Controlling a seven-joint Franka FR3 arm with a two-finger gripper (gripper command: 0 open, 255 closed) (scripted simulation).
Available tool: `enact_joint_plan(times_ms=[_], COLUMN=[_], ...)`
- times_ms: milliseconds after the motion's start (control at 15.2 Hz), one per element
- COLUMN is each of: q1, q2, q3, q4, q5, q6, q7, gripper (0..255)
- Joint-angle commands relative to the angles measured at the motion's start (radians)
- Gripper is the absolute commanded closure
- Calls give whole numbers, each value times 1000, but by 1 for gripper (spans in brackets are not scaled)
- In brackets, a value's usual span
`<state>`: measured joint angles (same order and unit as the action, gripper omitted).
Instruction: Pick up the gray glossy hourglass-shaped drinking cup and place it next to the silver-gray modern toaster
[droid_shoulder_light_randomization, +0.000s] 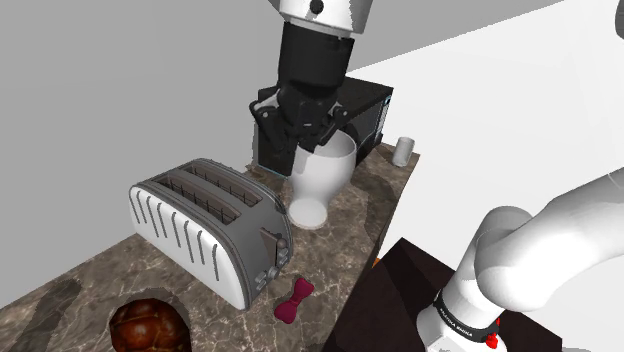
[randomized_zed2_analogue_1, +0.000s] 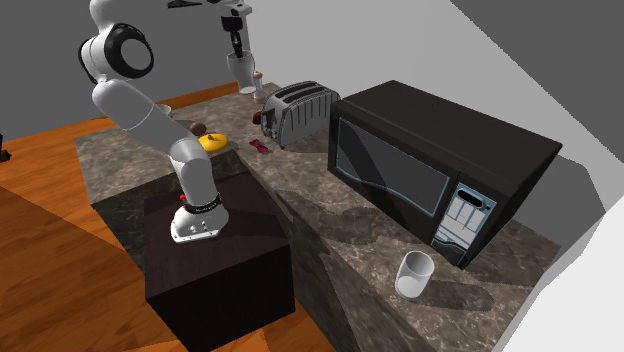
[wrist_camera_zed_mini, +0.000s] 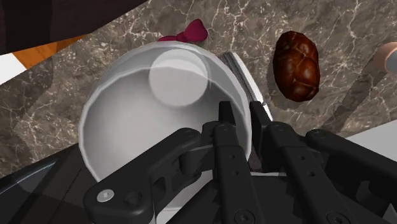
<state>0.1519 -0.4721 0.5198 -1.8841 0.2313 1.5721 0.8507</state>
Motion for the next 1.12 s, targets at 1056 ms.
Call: enact_joint_plan(times_ms=[1056], q1=[17], q2=[61], q3=[138], q4=[-104], q5=[7], q6=[184], q7=[120], gripper=[255])
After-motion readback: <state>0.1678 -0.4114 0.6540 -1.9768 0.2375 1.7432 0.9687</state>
